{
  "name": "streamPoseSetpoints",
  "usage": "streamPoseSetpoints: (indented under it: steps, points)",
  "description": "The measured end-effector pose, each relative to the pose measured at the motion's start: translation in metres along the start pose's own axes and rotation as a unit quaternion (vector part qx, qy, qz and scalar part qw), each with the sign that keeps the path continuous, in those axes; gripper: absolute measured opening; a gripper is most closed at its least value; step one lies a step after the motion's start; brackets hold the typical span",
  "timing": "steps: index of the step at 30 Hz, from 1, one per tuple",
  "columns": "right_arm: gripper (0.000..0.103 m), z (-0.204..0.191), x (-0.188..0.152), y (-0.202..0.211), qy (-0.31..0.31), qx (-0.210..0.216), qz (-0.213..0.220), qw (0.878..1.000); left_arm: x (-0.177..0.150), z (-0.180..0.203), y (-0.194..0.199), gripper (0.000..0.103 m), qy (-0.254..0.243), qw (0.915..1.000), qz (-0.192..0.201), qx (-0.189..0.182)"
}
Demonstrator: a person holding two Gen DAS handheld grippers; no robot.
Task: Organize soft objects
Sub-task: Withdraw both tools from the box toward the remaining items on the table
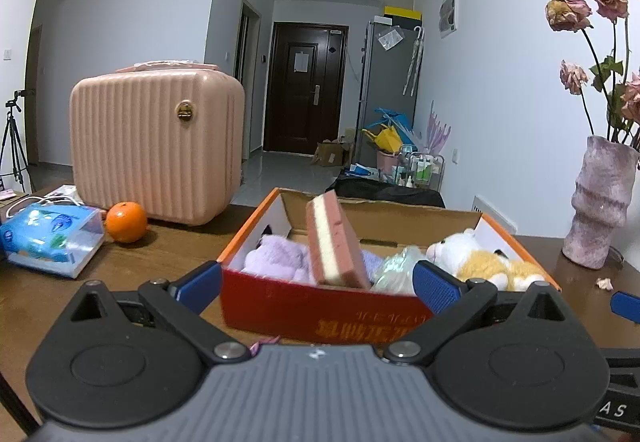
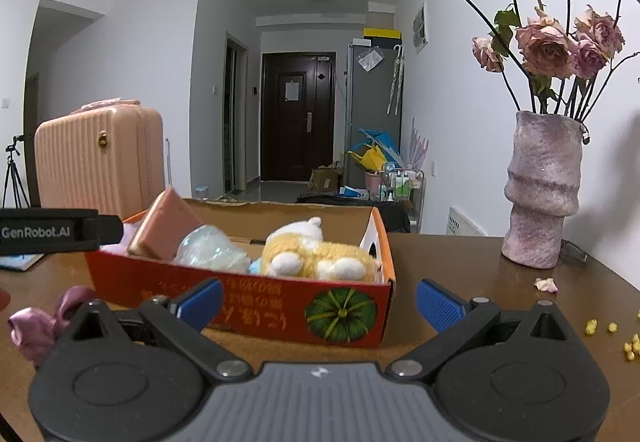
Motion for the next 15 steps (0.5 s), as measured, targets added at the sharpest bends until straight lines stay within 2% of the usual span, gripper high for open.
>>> streamPoseSetpoints:
  steps: [15]
  points:
    - [0.103, -0.019, -0.028, 0.048, 0.004, -0.004, -0.022, 1.000, -0.024, -0.034, 0.046, 0.103, -0.016, 0.9998, -0.011, -0.002]
Point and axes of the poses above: each gripper's, at about its wrist camera, not at the fingertips, and y roughly against the way its jaws point, z to its right, x to its top, the point moved 8 cm from there along -y, roughly the way its jaws point, and after that the axes turned 10 degrees about x, right-handed, at the moved point
